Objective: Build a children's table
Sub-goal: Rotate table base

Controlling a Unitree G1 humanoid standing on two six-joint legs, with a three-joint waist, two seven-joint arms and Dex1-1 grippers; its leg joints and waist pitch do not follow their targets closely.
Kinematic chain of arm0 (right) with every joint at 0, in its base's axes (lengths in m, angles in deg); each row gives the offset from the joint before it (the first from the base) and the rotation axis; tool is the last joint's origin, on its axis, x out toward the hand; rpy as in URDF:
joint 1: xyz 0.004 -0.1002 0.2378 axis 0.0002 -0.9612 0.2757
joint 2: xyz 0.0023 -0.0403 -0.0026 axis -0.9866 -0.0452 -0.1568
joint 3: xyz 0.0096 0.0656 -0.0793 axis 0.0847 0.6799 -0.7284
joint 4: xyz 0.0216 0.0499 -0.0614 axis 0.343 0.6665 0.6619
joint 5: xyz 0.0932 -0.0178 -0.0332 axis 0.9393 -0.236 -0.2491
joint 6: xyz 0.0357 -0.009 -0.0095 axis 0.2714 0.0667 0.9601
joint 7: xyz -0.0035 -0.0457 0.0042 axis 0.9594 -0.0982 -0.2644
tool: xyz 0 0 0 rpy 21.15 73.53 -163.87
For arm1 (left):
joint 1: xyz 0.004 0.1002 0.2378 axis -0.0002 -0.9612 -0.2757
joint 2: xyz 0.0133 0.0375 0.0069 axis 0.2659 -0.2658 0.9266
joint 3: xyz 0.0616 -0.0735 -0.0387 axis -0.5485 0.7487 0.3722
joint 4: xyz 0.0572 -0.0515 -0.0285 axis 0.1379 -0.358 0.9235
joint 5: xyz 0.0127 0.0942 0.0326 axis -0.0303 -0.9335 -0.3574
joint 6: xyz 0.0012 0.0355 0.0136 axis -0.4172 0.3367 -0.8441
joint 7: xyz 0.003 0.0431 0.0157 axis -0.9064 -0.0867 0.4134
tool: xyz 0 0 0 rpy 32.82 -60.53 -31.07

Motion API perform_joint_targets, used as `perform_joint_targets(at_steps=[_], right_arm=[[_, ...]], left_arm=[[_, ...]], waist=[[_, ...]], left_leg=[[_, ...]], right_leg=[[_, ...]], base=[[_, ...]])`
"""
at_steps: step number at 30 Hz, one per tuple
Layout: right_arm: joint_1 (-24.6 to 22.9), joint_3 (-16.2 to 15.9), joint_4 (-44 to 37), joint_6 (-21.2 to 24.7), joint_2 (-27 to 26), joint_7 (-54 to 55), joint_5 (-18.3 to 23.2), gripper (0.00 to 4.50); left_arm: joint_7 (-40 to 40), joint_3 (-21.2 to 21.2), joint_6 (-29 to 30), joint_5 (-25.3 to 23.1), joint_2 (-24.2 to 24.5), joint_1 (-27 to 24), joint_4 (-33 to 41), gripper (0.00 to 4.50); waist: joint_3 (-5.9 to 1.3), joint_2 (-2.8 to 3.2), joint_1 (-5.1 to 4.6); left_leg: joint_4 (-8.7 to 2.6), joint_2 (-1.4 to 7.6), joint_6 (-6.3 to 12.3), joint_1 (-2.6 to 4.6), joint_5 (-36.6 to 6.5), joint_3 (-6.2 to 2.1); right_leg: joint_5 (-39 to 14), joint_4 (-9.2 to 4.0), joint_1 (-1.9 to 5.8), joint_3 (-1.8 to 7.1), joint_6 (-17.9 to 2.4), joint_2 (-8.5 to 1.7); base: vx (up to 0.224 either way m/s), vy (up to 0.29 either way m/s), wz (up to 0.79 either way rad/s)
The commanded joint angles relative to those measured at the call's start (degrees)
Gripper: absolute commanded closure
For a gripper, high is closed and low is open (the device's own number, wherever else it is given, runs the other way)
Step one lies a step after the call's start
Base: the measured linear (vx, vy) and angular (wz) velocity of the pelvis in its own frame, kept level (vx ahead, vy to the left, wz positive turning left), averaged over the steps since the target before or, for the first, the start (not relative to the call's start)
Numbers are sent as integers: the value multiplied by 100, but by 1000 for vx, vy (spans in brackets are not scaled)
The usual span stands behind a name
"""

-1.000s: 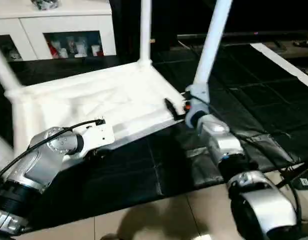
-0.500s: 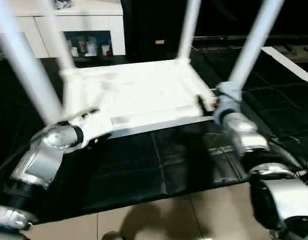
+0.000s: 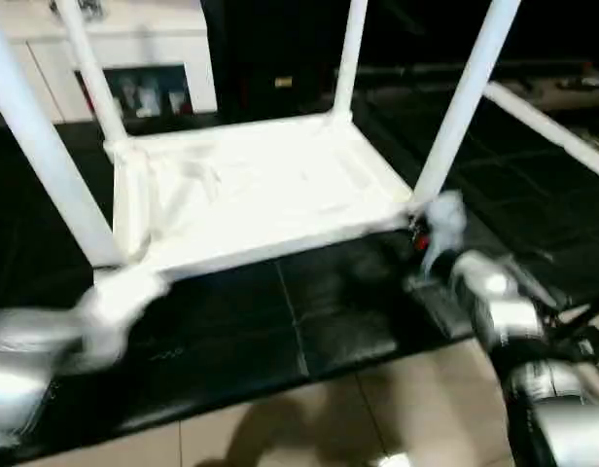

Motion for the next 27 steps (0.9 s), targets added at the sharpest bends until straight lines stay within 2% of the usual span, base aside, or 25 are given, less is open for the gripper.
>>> perform_joint_targets(at_steps=[1, 2, 3, 4, 5, 9, 10, 11, 12, 13, 14, 15, 16, 17, 18, 20, 21, 22, 23, 25, 26, 27], right_arm=[[-45, -90, -195, 119, 53, -135, 0, 0], [-101, -83, -182, 112, 59, -86, -80, 0], [-107, -81, -191, 118, 60, -85, -85, 0], [-158, -62, -240, 165, 72, -42, -143, 0], [-154, -49, -201, 176, 76, 33, -199, 0], [-135, -45, -155, 217, 76, 118, -278, 0], [-173, -91, -240, 267, 89, 171, -318, 0], [-173, -91, -240, 267, 89, 171, -318, 0], [-189, -116, -281, 325, 90, 239, -329, 0], [-167, -136, -245, 397, 55, 449, -392, 0], [-135, -135, -171, 385, 35, 544, -428, 0], [-135, -135, -171, 385, 35, 544, -428, 0], [-42, -112, 34, 366, -23, 741, -499, 0], [-39, -112, 40, 364, -24, 748, -502, 0], [56, -102, 241, 306, -64, 969, -588, 0], [223, -98, 579, 221, -142, 1289, -708, 0], [223, -98, 579, 221, -142, 1289, -708, 0], [357, -109, 835, 158, -211, 1497, -790, 0], [361, -110, 843, 156, -213, 1503, -792, 0], [466, -98, 1012, 132, -279, 1665, -820, 0], [536, -80, 1117, 118, -323, 1755, -822, 0], [536, -80, 1117, 118, -323, 1755, -822, 0]], left_arm=[[-40, 175, 72, -59, 130, 27, 17, 114], [136, 441, 166, -61, 242, 207, -217, 110], [150, 452, 183, -55, 252, 215, -221, 102], [312, 597, 277, -20, 369, 328, -336, 87], [456, 729, 182, 5, 392, 486, -539, 87], [681, 985, -19, 164, 221, 852, -864, 69], [803, 1112, -165, 332, 56, 1044, -966, 55], [803, 1112, -165, 332, 56, 1044, -966, 42], [828, 1124, -223, 420, -33, 1136, -1019, 35], [784, 1157, -411, 650, -326, 1326, -1117, 31], [746, 1160, -469, 742, -448, 1399, -1149, 10], [746, 1160, -469, 742, -448, 1399, -1149, 10], [723, 1119, -584, 924, -708, 1586, -1235, 10], [726, 1118, -584, 926, -714, 1591, -1240, 10], [845, 1087, -614, 965, -895, 1774, -1406, 10], [1056, 1059, -814, 974, -1166, 2031, -1737, 10], [1056, 1059, -814, 974, -1166, 2031, -1737, 10], [987, 1055, -856, 1169, -1374, 2118, -1734, 10], [980, 1055, -854, 1179, -1380, 2118, -1728, 10], [503, 996, -758, 1598, -1463, 1953, -1335, 10], [115, 939, -626, 1903, -1471, 1785, -1017, 10], [115, 939, -626, 1903, -1471, 1785, -1017, 10]], waist=[[-329, 119, -6], [-320, 119, -11], [-322, 123, 1], [-320, 160, -2], [-330, 140, -3], [-350, 136, 11], [-349, 120, 4], [-366, 128, 18], [-360, 81, 11], [-375, 97, 30], [-381, 79, 32], [-381, 79, 32], [-398, 83, 33], [-408, 90, 45], [-413, 106, 38], [-408, 127, 52], [-400, 124, 58], [-403, 152, 70], [-403, 148, 71], [-403, 138, 85], [-428, 149, 92], [-417, 144, 89]], left_leg=[[-431, -112, 27, 107, -2223, 74], [-438, -111, 11, 101, -2239, 73], [-439, -124, -26, 114, -2262, 73], [-444, -130, -57, 106, -2281, 64], [-449, -131, -62, 85, -2238, 52], [-427, -155, -81, 92, -2100, 63], [-433, -150, -73, 71, -2037, 60], [-424, -142, -73, 90, -1978, 63], [-427, -148, -50, 67, -1925, 67], [-417, -153, -56, 62, -1768, 73], [-414, -144, -63, 67, -1699, 82], [-414, -144, -63, 67, -1699, 82], [-408, -151, -64, 38, -1530, 83], [-392, -154, -56, 51, -1485, 89], [-392, -152, -60, 39, -1440, 85], [-386, -158, -77, 60, -1533, 94], [-387, -167, -110, 76, -1617, 105], [-395, -158, -127, 57, -1653, 84], [-393, -149, -164, 87, -1745, 90], [-399, -142, -164, 75, -1738, 88], [-401, -127, -195, 60, -1670, 69], [-410, -127, -187, 46, -1655, 74]], right_leg=[[-2096, -531, 177, 164, -1076, -122], [-2057, -524, 179, 165, -1113, -119], [-2030, -519, 178, 162, -1136, -111], [-1951, -503, 187, 163, -1144, -109], [-1907, -491, 219, 158, -1136, -122], [-1839, -495, 228, 165, -1156, -137], [-1767, -483, 245, 162, -1179, -141], [-1661, -475, 242, 166, -1214, -148], [-1634, -475, 253, 164, -1213, -143], [-1533, -452, 259, 169, -1232, -147], [-1424, -449, 253, 173, -1267, -151], [-1424, -449, 253, 173, -1267, -151], [-1224, -414, 280, 172, -1297, -155], [-1105, -412, 276, 171, -1318, -150], [-1038, -392, 288, 171, -1330, -152], [-1071, -402, 268, 168, -1342, -141], [-1173, -429, 258, 165, -1330, -137], [-1203, -413, 282, 164, -1300, -163], [-1271, -430, 261, 163, -1302, -165], [-1188, -414, 267, 162, -1310, -154], [-1087, -366, 291, 163, -1352, -194], [-1053, -375, 291, 159, -1361, -177]], base=[[0, 0, 0], [0, 0, 0], [0, 0, 0], [0, 0, 0], [0, 0, 0], [0, 0, 0], [0, 0, 0], [0, 0, 0], [0, 0, 0], [0, 0, 0], [0, 0, 0], [0, 0, 0], [0, 0, 0], [0, 0, 0], [0, 0, 0], [0, 0, 0], [0, 0, 0], [0, 0, 0], [0, 0, 0], [0, 0, 0], [0, 0, 0], [0, 0, 0]])
